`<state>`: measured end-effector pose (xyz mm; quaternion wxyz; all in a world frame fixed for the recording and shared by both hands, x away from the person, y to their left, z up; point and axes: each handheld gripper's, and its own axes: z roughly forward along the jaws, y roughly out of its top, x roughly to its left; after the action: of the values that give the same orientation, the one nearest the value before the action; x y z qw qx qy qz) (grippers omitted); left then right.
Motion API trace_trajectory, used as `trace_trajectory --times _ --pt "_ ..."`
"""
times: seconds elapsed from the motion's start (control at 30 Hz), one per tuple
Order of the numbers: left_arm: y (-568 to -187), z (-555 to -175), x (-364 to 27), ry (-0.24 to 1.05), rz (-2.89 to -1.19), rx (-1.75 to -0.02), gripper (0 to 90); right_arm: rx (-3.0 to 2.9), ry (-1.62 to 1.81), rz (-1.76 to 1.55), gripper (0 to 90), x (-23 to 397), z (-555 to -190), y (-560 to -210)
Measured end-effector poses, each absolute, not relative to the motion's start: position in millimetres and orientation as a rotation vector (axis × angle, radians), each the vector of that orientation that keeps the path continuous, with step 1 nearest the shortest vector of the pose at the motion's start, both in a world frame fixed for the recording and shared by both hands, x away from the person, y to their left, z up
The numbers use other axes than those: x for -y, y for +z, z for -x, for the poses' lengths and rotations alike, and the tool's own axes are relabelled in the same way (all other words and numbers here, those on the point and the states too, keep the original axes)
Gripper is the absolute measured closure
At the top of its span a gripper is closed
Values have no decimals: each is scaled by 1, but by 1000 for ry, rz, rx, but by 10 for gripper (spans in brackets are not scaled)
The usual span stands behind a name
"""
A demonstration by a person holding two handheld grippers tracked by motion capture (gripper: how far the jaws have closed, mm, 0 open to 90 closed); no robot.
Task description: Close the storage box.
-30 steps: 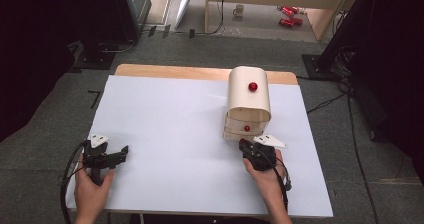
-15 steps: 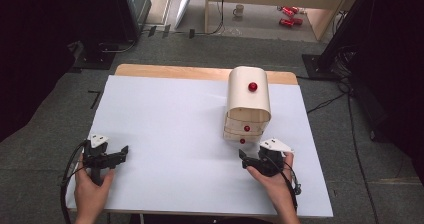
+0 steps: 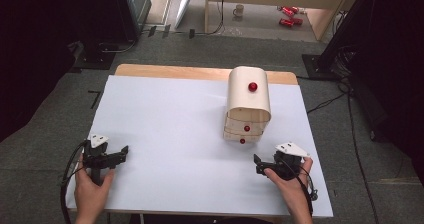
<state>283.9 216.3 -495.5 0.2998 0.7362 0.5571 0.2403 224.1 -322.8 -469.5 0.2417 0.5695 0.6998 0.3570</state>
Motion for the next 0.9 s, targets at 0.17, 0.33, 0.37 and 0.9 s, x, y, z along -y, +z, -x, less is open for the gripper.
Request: trace_trajectory --times 0.17,0.33,0.37,0.9 --pt "-496 -284 -216 638 -1954 -1479 156 -1900 939 -1577 0 336 -220 -473" --pt "-496 -284 -216 638 -1955 -1479 156 -1883 915 -1613 0 350 -215 -478" --pt "-496 -284 -216 638 -1955 -1479 156 -1880 912 -1618 0 352 -215 -479" --pt "-496 -284 -216 638 -1955 -1479 156 -1850 819 -1706 0 394 -198 -496"
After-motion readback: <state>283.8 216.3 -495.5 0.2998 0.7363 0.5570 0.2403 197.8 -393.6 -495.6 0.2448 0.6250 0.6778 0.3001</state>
